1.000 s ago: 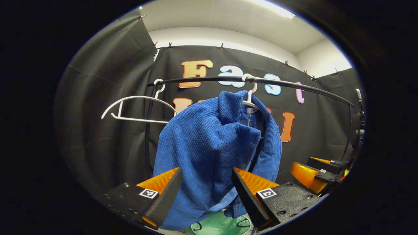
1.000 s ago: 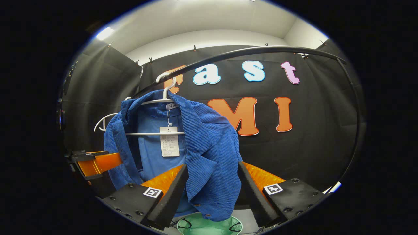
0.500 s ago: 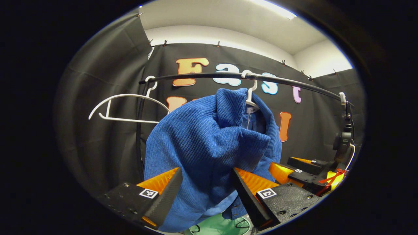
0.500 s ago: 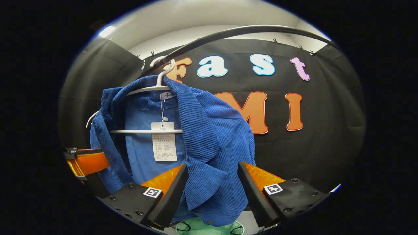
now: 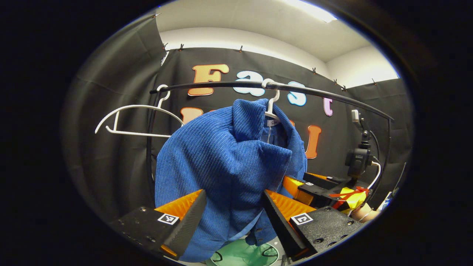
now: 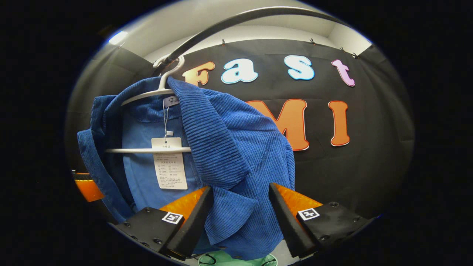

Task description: Grasp the clothes on the hanger with both hands and then place them into the laundry hamper below.

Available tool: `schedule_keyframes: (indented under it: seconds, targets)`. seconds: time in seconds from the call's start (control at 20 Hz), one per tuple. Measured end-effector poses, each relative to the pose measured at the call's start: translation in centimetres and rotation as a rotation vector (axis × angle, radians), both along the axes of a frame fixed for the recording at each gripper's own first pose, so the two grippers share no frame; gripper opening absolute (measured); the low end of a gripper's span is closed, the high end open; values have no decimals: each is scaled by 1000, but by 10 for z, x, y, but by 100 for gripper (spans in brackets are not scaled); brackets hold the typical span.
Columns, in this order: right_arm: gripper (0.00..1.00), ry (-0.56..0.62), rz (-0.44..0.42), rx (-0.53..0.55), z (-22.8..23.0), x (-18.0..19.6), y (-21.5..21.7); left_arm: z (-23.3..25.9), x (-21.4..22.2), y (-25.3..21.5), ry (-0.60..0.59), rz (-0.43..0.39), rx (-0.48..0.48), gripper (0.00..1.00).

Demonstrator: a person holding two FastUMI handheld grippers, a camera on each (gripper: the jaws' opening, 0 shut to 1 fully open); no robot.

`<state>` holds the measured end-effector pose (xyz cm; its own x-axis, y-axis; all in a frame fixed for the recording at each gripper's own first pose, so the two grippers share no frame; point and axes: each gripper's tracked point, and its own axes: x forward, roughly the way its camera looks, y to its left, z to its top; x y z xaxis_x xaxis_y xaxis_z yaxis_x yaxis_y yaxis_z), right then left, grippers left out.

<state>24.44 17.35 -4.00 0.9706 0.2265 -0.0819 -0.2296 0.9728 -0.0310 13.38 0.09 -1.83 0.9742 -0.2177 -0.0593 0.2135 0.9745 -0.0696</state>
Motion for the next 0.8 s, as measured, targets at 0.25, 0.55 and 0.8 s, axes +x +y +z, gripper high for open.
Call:
schedule_keyframes:
  seconds: [0.25, 0.55, 0.8]
  targets:
    - [99, 44, 106, 53, -6, 13, 9, 3, 1, -5, -4, 67, 17, 92]
    - [63, 85, 248, 77, -9, 11, 20, 12, 19, -2, -43, 181, 57, 92]
    - [20, 104, 315, 128, -6, 4, 20, 12, 38, -2, -57, 222, 65, 94]
